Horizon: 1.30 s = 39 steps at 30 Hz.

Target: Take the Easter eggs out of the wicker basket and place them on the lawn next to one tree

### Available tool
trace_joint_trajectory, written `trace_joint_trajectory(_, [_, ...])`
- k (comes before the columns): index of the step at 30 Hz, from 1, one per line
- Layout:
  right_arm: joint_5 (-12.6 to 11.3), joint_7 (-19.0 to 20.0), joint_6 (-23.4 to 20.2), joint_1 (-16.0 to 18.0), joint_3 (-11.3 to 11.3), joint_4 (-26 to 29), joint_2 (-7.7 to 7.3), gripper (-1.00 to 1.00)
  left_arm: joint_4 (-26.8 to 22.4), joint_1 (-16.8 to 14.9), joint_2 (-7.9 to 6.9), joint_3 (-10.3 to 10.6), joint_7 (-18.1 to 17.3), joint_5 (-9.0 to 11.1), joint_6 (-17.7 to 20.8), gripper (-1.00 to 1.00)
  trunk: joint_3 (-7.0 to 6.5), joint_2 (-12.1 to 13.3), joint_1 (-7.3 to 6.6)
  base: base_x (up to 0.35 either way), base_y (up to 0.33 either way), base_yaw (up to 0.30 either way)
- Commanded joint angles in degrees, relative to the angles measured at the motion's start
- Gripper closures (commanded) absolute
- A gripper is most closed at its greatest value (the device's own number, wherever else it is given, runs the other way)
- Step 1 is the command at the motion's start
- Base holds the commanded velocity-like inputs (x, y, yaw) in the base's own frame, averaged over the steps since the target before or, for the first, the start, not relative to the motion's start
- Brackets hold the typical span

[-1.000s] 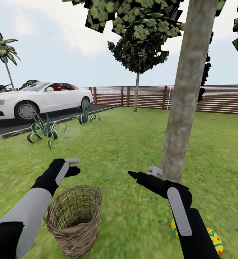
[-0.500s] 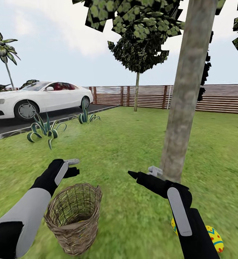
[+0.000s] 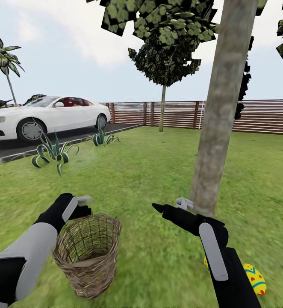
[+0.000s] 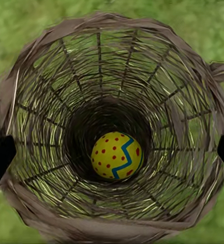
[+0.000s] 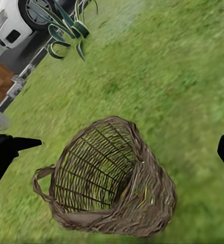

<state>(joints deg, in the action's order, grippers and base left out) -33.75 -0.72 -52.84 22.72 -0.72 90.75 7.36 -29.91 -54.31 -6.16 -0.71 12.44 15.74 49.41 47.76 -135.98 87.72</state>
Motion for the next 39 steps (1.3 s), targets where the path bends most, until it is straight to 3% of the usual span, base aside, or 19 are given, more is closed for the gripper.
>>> trace_joint_trajectory(1, [-0.09, -0.08, -0.24, 0.04, 0.03, 0.04, 0.02, -1.00, 0.08, -0.70, -0.33, -0.08, 0.41, 0.72, 0.89, -1.00, 0.25, -0.44, 0.22, 0.000, 0.000, 0.000])
trace_joint_trajectory(4, [-0.09, -0.08, -0.24, 0.04, 0.02, 0.04, 0.02, -1.00, 0.50, -3.63, -1.28, -0.03, 0.28, 0.82, 4.86, -1.00, 0.79, -1.64, 0.88, 0.000, 0.000, 0.000])
trace_joint_trajectory(10, [-0.12, -0.08, -0.24, 0.05, 0.02, 0.01, 0.05, -1.00, 1.06, -6.80, -1.69, 0.02, 0.25, 0.68, 8.27, -1.00, 1.87, -4.05, 2.19, 0.000, 0.000, 0.000])
trace_joint_trajectory(18, [-0.13, -0.08, -0.24, 0.04, 0.02, -0.04, 0.02, -1.00, 5.67, -7.49, -1.29, 0.31, 0.38, 0.60, 8.42, -1.00, 3.30, -7.26, 3.95, 0.000, 0.000, 0.000])
trace_joint_trajectory(27, [-0.09, -0.08, -0.24, 0.05, 0.02, -0.04, 0.04, -1.00, 6.36, -7.56, -1.15, 0.48, 0.39, 0.60, 8.37, -1.00, 5.30, -7.38, 4.18, 0.000, 0.000, 0.000])
trace_joint_trajectory(39, [-0.09, -0.08, -0.24, 0.04, 0.02, -0.04, 0.05, -1.00, 5.93, -7.57, -1.14, 0.59, 0.39, 0.69, 8.41, -1.00, 5.30, -7.38, 4.18, 0.035, 0.016, 0.000])
